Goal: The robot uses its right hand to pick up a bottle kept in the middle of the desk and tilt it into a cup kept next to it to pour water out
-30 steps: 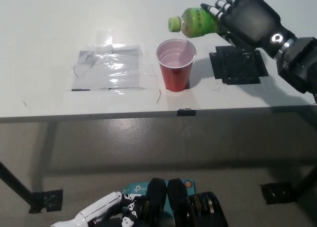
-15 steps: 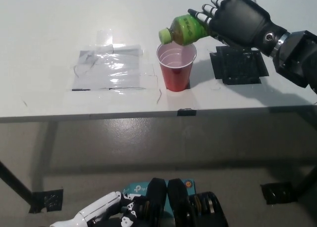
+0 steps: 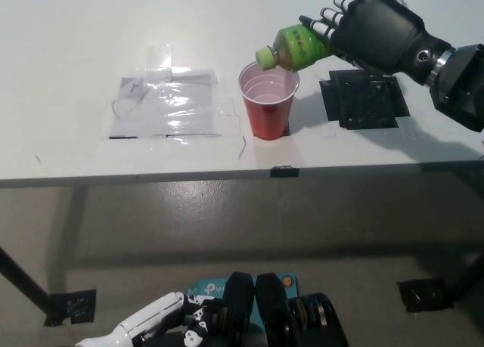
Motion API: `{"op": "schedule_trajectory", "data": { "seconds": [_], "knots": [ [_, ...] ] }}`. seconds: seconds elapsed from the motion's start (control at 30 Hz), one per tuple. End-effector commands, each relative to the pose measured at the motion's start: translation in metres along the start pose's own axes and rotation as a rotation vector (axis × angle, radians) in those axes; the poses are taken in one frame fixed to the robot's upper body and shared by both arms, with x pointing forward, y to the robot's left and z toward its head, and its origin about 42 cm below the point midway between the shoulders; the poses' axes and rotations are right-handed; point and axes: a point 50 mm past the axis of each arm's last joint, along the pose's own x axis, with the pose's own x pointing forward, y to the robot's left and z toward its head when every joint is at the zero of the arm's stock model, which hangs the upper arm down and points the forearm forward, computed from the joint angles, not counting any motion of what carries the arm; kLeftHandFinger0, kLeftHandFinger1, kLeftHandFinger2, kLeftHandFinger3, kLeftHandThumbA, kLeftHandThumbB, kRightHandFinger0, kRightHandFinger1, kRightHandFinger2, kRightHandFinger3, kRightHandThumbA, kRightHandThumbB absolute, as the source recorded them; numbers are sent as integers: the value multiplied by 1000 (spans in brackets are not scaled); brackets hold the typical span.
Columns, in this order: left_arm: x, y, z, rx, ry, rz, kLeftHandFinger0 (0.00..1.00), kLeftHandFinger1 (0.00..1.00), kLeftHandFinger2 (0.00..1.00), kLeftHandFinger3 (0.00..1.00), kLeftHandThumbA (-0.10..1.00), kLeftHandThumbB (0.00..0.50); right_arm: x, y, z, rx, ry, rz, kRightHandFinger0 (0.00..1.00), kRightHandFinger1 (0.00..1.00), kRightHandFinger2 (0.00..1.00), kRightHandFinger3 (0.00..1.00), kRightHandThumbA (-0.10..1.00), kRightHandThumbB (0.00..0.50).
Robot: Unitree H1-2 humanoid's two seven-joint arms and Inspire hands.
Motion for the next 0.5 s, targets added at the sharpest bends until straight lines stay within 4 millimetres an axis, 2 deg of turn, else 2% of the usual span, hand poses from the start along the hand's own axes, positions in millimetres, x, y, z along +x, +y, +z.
{"op": "schedule_trajectory", "data": {
  "seconds": [0.0, 0.07, 0.1, 0.17, 0.23, 0.3, 0.4, 0.47],
  "knots": [
    [-7, 10, 5, 30, 4, 7, 864, 933, 906, 954, 1000, 500, 13, -40, -46, -70, 30, -111, 540, 2, 29, 305, -65, 130],
    [-7, 10, 5, 26, 1, 5, 865, 933, 906, 956, 1000, 500, 14, -40, -45, -67, 25, -103, 560, 0, 28, 312, -64, 122],
    [-6, 10, 4, 26, 4, 8, 865, 934, 905, 954, 1000, 500, 16, -39, -44, -86, 15, -98, 560, 0, 29, 268, -28, 110],
    [-7, 10, 4, 26, 5, 6, 862, 933, 905, 956, 1000, 500, 16, -36, -43, -97, 11, -109, 530, 0, 2, 241, -52, 189],
    [-5, 8, 6, 19, -5, 10, 859, 932, 906, 954, 1000, 500, 15, -30, -46, -123, 2, -85, 520, 0, 0, 204, -38, 206],
    [-6, 8, 6, 18, -7, 11, 870, 944, 914, 947, 1000, 500, 12, -24, -47, -109, 6, -63, 542, 0, 0, 173, -50, 212],
    [-5, 8, 6, 18, -6, 11, 878, 947, 913, 948, 1000, 500, 7, -15, -50, -113, 6, -43, 477, 0, 0, 141, -49, 225],
    [-5, 8, 7, 18, -8, 11, 879, 945, 910, 947, 1000, 500, 1, -8, -54, -146, 9, -19, 493, 0, 6, 117, -19, 209]
  ]
}}
